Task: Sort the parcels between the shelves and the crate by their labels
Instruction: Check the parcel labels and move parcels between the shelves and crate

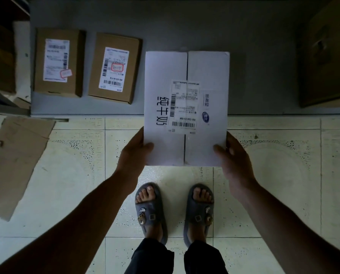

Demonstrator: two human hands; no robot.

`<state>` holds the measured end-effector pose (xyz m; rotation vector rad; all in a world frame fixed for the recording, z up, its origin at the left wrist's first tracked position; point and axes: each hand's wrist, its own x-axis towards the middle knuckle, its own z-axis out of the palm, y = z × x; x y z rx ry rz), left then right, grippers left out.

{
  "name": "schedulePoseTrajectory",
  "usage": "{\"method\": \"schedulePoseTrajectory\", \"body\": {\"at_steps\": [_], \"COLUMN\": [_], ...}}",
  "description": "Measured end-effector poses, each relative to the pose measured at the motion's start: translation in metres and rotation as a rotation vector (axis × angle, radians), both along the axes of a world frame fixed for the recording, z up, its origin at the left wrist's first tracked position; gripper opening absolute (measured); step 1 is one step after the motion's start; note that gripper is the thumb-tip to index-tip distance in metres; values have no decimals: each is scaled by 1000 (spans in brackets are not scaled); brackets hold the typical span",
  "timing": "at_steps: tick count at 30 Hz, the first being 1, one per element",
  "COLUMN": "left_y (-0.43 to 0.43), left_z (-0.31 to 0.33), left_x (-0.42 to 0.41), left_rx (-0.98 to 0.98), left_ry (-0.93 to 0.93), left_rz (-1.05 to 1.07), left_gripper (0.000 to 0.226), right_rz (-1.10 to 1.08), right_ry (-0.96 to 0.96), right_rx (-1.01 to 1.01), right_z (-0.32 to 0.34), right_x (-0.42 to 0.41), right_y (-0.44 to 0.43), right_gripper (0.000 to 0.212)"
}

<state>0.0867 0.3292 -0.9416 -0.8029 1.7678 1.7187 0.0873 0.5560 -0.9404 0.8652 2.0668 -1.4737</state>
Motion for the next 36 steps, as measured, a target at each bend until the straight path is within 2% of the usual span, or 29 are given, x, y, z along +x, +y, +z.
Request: {"method": "schedulePoseTrajectory", "body": {"at_steps": [6,14,20,27,31,36], "left_y": [-7,-5,2,6,7,11], "left_z": [30,70,87,89,82,58], "left_x": [35,55,57,57,52,20], "left_rx": [93,101,107,96,71,48], "left_ry": [131,323,396,382,348,277], "left_rz": [72,170,207,230,216,170], "left_gripper": [58,60,59,58,57,53], "right_rz": [-114,-50,-32,-5,-35,-52], "right_ry": [109,311,421,440,364,251], "right_rx": [-149,-220,-231,-205,-238,-176], "right_z": [28,68,83,86,77,46], "right_x": [30,37,38,38,32,9], "right_y": [0,8,12,9,11,15], "right_gripper": [45,50,54,50,46,40]}}
